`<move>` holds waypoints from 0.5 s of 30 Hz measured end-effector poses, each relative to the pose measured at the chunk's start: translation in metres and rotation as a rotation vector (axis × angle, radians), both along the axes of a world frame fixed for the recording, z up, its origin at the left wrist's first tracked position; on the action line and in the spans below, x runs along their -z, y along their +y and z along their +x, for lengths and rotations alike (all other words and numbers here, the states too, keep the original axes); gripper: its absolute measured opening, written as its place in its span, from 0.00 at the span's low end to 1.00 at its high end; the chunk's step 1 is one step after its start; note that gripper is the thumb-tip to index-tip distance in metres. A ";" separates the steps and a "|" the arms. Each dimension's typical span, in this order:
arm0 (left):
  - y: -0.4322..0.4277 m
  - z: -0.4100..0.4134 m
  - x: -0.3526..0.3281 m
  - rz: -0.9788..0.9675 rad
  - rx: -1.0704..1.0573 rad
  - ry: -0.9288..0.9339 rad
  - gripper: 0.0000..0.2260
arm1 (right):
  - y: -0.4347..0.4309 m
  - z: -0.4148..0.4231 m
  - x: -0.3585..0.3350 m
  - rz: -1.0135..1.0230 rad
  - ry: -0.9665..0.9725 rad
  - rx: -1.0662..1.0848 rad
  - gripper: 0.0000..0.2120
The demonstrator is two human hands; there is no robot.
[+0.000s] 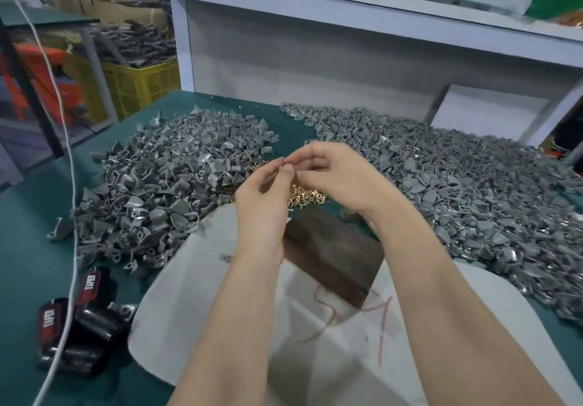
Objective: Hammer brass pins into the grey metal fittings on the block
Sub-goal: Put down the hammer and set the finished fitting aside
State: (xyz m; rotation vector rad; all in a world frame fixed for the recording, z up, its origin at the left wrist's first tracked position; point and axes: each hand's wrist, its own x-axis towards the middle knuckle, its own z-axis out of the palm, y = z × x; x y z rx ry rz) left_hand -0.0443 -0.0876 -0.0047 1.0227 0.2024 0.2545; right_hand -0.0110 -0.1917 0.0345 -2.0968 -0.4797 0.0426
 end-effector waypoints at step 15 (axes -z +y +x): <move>0.005 0.001 0.003 -0.019 -0.208 -0.043 0.04 | 0.054 0.062 0.053 -0.973 0.142 0.127 0.12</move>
